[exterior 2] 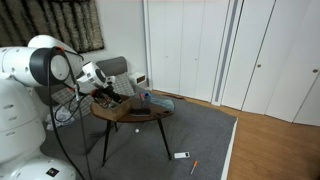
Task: Shift the scissors to the small bin
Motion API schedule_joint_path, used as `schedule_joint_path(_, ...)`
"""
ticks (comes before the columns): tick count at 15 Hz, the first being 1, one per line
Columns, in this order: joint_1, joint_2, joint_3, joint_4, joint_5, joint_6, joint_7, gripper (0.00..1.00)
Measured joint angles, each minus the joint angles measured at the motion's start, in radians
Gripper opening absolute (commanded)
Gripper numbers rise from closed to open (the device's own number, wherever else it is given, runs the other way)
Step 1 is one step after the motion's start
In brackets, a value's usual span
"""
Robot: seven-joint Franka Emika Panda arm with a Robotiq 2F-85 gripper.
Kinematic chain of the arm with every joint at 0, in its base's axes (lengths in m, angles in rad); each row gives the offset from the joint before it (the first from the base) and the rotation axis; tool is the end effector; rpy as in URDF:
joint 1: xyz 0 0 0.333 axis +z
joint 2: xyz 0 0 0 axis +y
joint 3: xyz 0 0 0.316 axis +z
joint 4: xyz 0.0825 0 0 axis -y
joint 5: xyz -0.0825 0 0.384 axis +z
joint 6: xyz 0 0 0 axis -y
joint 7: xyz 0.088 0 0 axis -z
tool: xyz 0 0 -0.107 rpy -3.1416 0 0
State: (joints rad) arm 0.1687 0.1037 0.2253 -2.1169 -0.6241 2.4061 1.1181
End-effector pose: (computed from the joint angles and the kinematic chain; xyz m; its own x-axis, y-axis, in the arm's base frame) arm 0.5352 0.2163 0.3856 0.8664 -0.2369 0.4396 -0.3176 -0.9408 0.1188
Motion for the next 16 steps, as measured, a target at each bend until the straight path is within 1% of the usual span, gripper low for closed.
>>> schedule_joint_path(3, 0.014, 0.028, -0.022, 0.019, 0.0, 0.0, 0.002, 0.66)
schedule_joint_path(6, 0.023, 0.053, -0.042, 0.037, -0.005, 0.004, 0.013, 0.62)
schedule_joint_path(10, 0.036, 0.08, -0.069, 0.055, -0.033, 0.019, 0.032, 0.6)
schedule_joint_path(16, 0.049, 0.103, -0.085, 0.072, -0.056, 0.036, 0.05, 0.65)
